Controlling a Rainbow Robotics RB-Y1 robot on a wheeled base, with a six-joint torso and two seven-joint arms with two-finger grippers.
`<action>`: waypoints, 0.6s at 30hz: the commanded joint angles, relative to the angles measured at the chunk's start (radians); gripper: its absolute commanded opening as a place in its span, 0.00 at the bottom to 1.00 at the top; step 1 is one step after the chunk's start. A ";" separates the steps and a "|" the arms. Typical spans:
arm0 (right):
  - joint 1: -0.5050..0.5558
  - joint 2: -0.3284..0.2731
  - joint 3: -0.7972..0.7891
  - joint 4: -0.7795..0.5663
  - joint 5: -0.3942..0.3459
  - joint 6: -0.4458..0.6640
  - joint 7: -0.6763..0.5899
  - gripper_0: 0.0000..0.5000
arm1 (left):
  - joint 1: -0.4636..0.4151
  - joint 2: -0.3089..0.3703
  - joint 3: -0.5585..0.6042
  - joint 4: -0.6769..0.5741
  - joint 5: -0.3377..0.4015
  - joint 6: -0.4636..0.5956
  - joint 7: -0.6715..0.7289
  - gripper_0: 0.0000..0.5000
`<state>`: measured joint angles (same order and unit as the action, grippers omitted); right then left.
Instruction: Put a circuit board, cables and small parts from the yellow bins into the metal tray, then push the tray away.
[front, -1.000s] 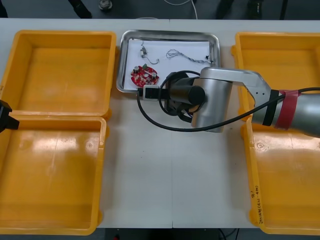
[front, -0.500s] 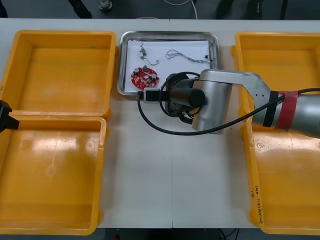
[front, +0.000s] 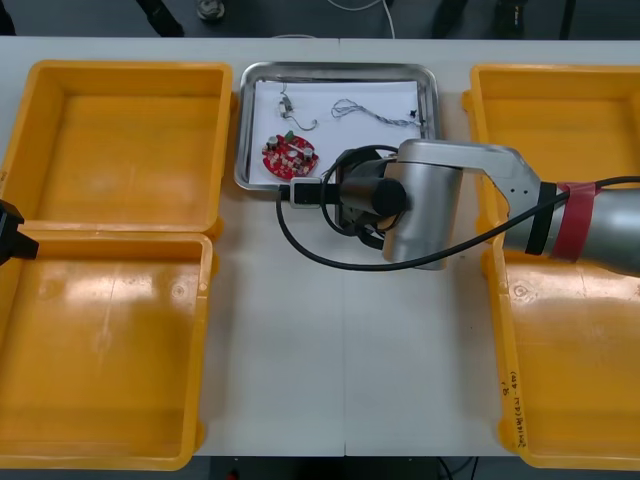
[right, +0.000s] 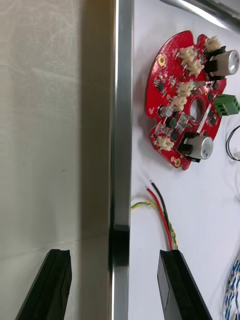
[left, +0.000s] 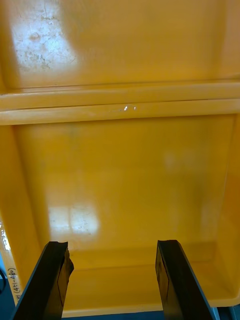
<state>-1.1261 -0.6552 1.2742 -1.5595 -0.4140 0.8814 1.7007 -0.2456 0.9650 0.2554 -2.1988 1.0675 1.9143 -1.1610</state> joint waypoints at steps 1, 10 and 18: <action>-0.054 -0.026 -0.013 -0.106 -0.002 0.094 0.004 1.00 | 0.016 0.046 0.028 -0.015 -0.006 0.006 -0.052 1.00; -0.015 -0.026 -0.095 -0.297 -0.025 0.324 -0.013 1.00 | 0.016 0.046 0.028 -0.015 -0.006 0.006 -0.052 1.00; 0.144 -0.024 -0.285 -0.495 -0.072 0.536 -0.027 1.00 | 0.016 0.046 0.028 -0.015 -0.006 0.006 -0.052 1.00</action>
<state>-1.0527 -0.6563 1.1078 -1.9604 -0.4791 1.3608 1.6990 -0.2456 0.9652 0.2554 -2.1988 1.0675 1.9143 -1.1610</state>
